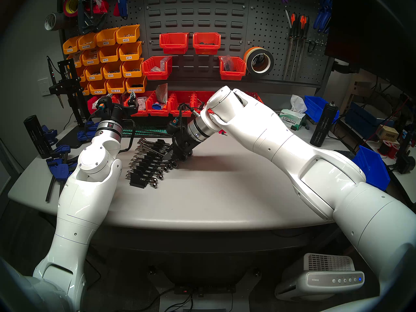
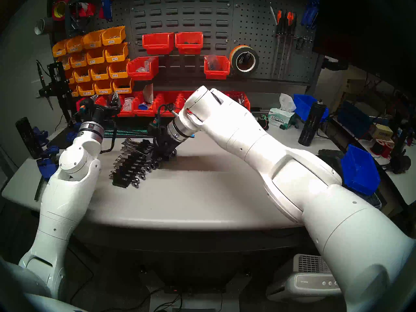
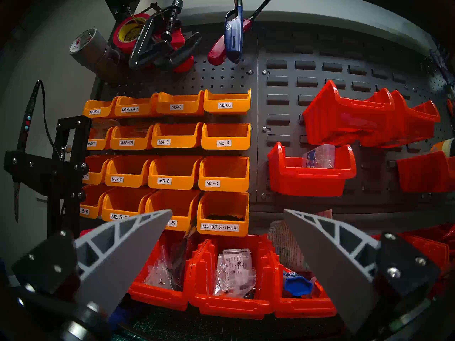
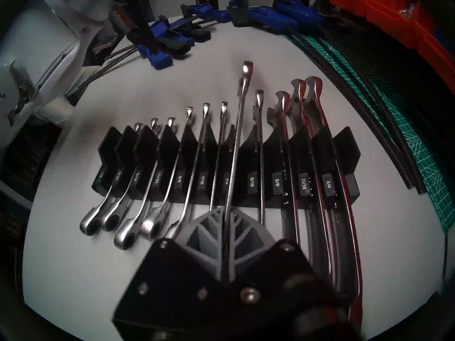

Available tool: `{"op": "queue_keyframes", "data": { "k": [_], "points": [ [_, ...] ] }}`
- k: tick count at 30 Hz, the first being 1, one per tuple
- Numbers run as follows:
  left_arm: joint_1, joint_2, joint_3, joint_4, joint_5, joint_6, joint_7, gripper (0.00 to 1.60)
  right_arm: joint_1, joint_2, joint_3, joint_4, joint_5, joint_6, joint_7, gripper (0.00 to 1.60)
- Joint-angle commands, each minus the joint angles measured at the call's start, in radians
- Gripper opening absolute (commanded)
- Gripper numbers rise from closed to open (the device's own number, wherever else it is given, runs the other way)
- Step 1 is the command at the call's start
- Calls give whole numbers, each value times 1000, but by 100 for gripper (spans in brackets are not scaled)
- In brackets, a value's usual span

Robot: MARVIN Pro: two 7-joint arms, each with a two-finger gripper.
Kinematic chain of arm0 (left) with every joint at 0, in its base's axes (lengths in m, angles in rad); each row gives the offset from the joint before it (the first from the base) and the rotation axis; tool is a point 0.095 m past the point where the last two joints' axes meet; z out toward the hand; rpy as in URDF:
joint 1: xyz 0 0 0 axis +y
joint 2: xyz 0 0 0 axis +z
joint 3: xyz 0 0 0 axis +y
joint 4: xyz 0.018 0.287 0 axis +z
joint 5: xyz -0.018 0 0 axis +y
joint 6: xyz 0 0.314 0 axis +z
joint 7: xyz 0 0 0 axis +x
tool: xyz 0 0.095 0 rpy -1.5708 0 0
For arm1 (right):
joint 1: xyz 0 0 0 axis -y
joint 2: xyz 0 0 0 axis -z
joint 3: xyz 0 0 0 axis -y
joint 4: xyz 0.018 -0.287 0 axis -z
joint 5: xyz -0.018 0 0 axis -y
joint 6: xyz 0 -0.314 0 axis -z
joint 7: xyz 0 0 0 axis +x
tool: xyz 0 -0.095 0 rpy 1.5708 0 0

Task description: Put the wrenches on the table into the correct slot in the case

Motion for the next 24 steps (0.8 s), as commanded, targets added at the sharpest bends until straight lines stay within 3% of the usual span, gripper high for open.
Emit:
{"op": "queue_keyframes", "data": {
  "k": [1,24],
  "points": [
    [-32,1,-8,-28,0,-11,0,160,55,4,18,-37,-2,-10,11,0],
    [-32,1,-8,-28,0,-12,0,160,60,3,9,-35,1,-7,18,0]
  ]
}}
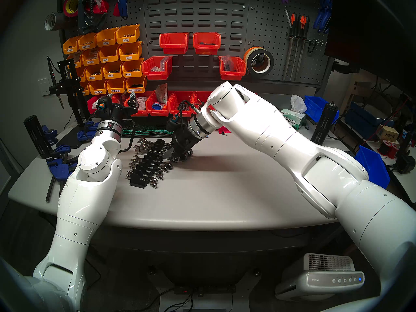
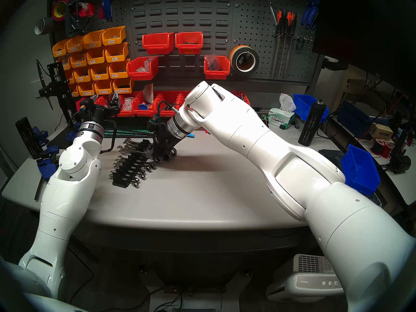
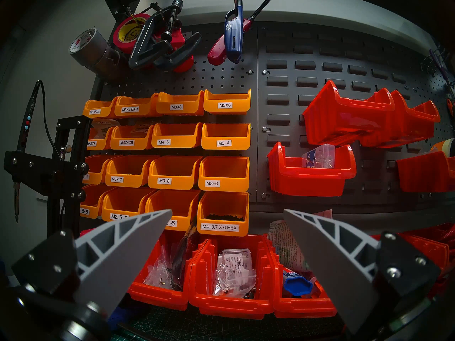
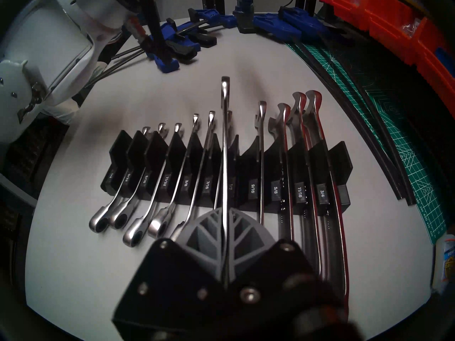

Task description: Put the wrenches on the table into the correct slot in the case

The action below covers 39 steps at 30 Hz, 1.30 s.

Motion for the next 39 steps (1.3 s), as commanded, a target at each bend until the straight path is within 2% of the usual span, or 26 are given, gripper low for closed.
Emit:
{"op": "queue_keyframes", "data": {
  "k": [1,17,39],
  "points": [
    [-32,1,-8,-28,0,-12,0,160,45,-9,14,-11,2,0,12,0],
    [-32,1,-8,-28,0,-12,0,160,28,14,-6,-40,13,12,20,0],
    [-32,1,-8,-28,0,-12,0,160,33,6,-22,-31,29,12,8,0]
  ]
}}
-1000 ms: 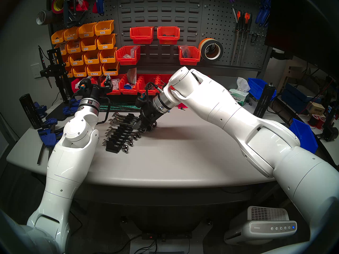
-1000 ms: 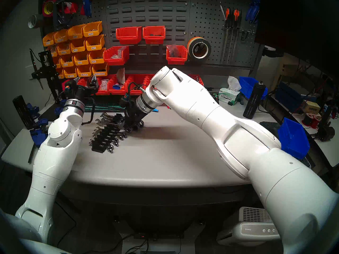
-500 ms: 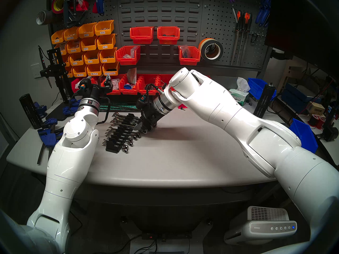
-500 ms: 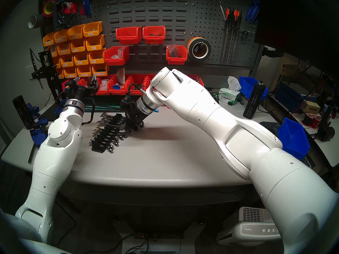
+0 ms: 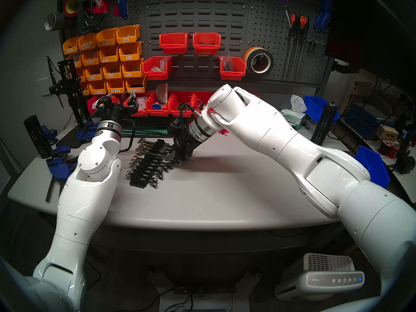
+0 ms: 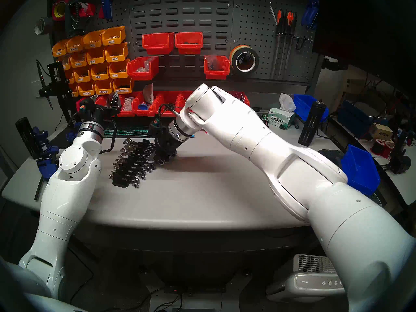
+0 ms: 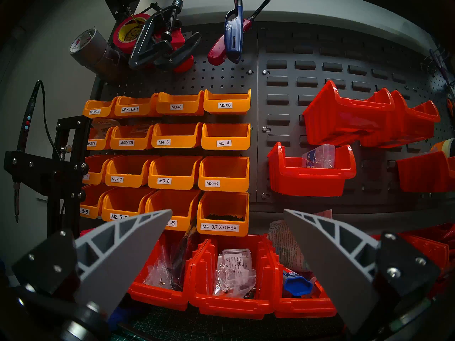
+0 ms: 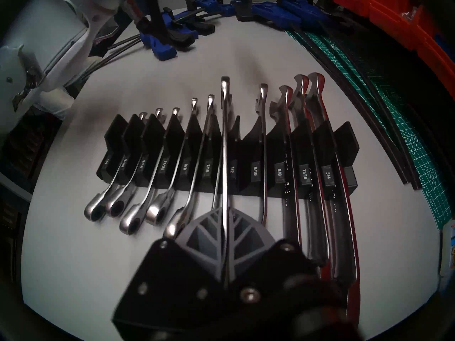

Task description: Put the wrenches on the table into the correct slot in the case

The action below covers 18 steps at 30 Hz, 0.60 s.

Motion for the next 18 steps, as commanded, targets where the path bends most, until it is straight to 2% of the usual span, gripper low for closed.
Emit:
{"op": "queue_keyframes", "data": {
  "k": [1,18],
  "points": [
    [-32,1,-8,-28,0,-12,0,160,39,-15,10,-5,11,-9,28,0],
    [-32,1,-8,-28,0,-12,0,160,63,-35,-15,36,3,-26,46,0]
  ]
}}
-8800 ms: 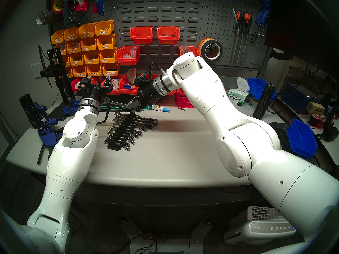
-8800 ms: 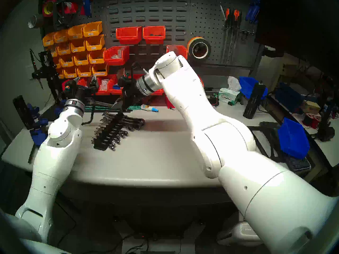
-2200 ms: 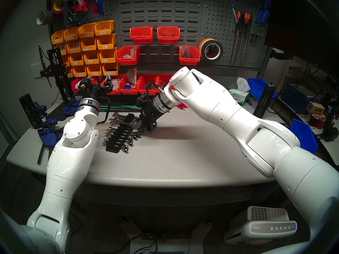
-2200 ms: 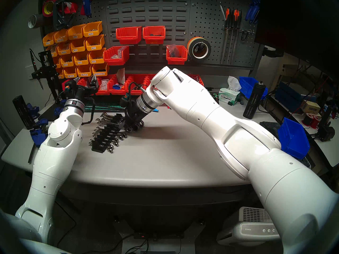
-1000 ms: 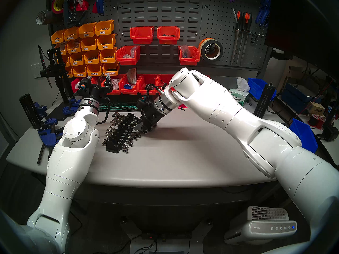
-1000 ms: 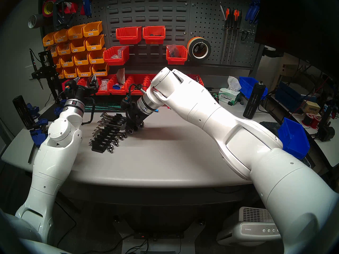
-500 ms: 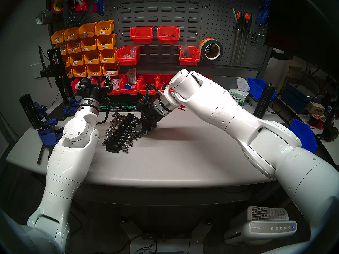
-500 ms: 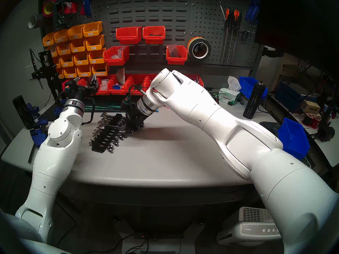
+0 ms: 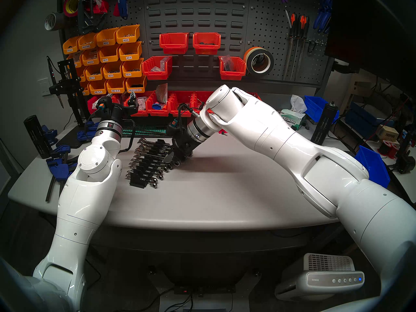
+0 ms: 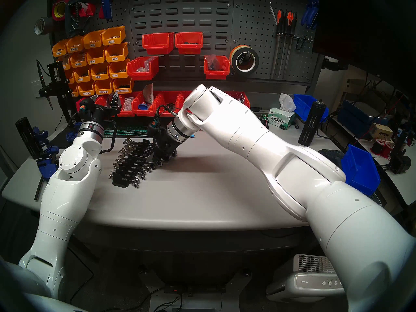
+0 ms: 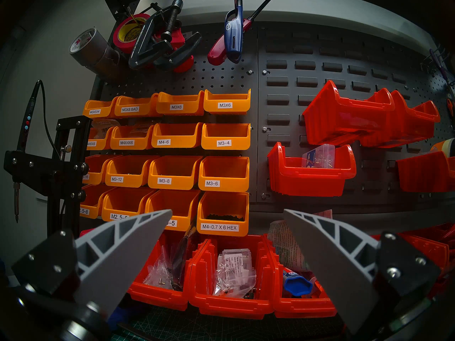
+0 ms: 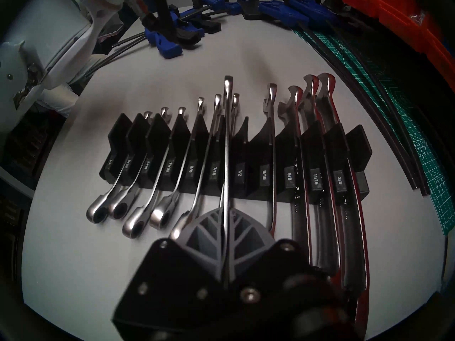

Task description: Put the wrenches on the table into the correct slot in the case

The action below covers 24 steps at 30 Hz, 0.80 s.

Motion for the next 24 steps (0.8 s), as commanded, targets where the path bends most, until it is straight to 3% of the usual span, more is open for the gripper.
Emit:
{"op": "queue_keyframes", "data": {
  "k": [1,24],
  "points": [
    [-32,1,-8,-28,0,-12,0,160,51,-18,-1,6,-1,-7,30,0],
    [-32,1,-8,-28,0,-12,0,160,69,-34,-17,36,5,-22,25,0]
  ]
}}
